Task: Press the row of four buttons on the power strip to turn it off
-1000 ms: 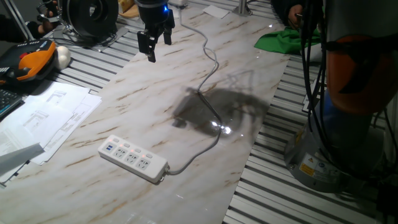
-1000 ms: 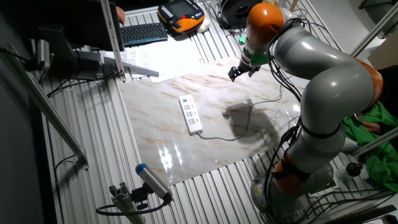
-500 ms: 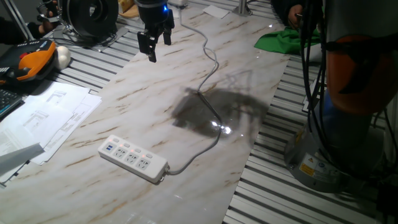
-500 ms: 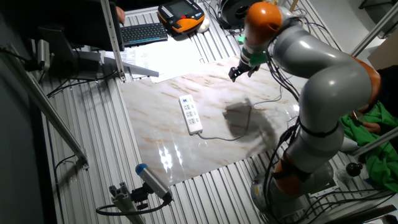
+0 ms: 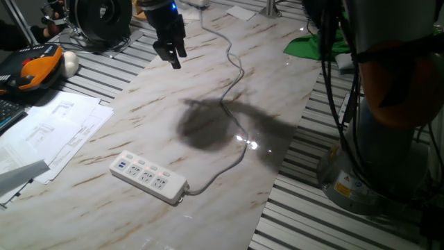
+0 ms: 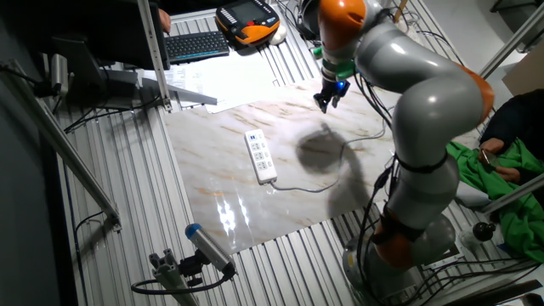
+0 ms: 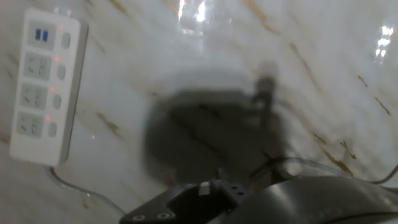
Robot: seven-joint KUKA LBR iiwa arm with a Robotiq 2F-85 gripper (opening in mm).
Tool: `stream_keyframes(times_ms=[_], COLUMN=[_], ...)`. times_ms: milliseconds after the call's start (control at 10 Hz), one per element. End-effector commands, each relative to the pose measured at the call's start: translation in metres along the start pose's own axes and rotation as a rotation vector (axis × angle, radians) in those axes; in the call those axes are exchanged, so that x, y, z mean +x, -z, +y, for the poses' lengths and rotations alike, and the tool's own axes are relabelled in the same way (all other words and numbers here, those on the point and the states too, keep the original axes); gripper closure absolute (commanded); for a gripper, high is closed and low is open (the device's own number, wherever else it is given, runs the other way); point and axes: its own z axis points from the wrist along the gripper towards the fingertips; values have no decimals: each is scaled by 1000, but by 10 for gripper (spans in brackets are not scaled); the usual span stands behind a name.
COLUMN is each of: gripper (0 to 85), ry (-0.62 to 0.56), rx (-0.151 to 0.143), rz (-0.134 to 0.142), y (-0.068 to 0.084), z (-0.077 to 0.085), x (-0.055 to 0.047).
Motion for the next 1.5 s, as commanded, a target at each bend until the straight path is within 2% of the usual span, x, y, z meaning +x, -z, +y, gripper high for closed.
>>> stream_keyframes(times_ms=[0,300,400,500,700,900,1000,1200,1400], gripper=[850,850,850,850,850,850,850,850,850], ry=[95,83,72,28,-30,-33,-43,-25,-29], rx=[28,24,11,-32,-43,-40,-64,-23,-8], rz=[64,61,52,39,18,54,56,55,55], y=[0,0,0,0,0,0,0,0,0], z=[0,0,0,0,0,0,0,0,0], x=[0,0,0,0,0,0,0,0,0])
